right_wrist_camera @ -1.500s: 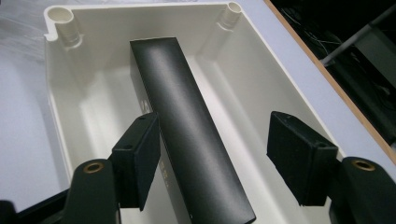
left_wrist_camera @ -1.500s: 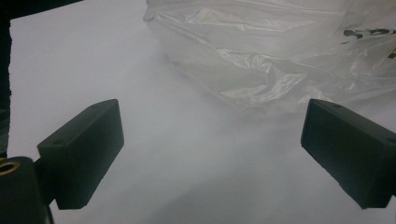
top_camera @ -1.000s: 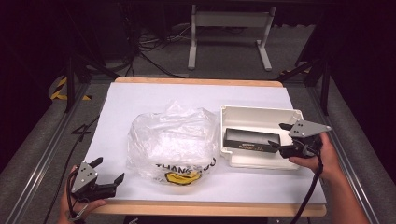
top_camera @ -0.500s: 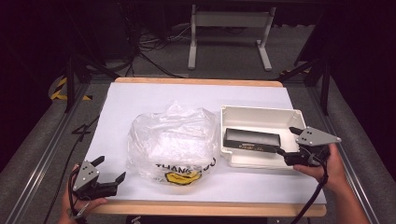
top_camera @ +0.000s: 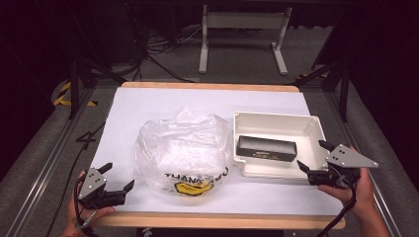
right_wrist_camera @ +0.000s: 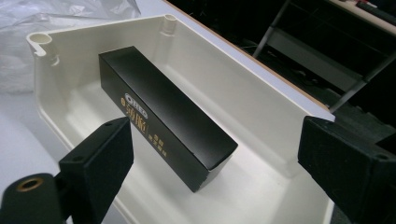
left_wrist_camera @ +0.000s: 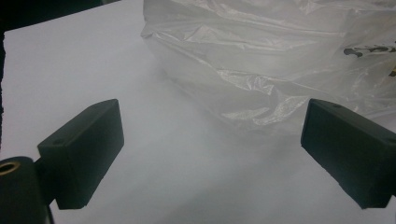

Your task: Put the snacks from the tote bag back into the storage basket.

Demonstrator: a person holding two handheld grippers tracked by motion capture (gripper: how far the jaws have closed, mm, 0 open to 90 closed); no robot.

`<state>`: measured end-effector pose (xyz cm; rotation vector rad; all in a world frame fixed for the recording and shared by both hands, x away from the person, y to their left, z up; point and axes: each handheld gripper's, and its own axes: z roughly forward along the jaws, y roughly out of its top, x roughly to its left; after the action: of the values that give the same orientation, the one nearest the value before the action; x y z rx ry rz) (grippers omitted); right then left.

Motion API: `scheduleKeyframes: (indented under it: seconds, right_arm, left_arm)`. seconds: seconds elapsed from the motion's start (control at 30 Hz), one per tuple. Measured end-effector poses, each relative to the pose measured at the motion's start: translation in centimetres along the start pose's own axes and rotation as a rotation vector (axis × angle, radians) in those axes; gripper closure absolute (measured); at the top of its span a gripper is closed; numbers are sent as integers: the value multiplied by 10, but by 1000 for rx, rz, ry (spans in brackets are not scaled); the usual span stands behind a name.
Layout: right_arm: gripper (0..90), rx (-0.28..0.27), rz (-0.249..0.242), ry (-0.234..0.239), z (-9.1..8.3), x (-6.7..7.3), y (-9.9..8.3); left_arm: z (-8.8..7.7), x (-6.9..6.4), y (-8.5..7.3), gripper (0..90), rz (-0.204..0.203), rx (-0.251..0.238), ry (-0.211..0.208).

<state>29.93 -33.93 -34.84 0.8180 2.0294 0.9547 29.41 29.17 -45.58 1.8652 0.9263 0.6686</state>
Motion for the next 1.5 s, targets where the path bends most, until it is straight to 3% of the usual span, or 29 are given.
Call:
scheduleKeyframes:
  seconds: [0.13, 0.37, 0.73, 0.87, 0.93, 1.2, 1.3, 1.5]
  right_arm:
    - [101, -4, -1, -49, -6, 3, -7]
    - [89, -23, 49, -88, -20, 8, -25]
    - [64, -73, 144, -84, -27, 14, -60]
    - [57, -89, 164, -90, -25, 17, -69]
    - [58, -95, 166, -124, -23, 18, -73]
    - [58, -177, 231, -142, -22, 16, -94]
    - [57, -161, 259, -148, -18, 14, -101]
    - [57, -153, 266, -174, -12, 13, -105]
  left_arm:
    - [-1, -1, 1, 72, 8, -5, -2]
    - [-2, 1, 2, 73, -1, -17, 0]
    - [1, 1, 5, 73, 2, -27, -14]
    - [2, 1, 5, 73, 0, -30, -12]
    - [3, 2, 5, 72, -2, -31, -10]
    - [2, 5, 5, 73, -16, -56, 6]
    - [1, 6, 5, 72, -16, -56, 13]
    - [-1, 3, 5, 72, -11, -56, 23]
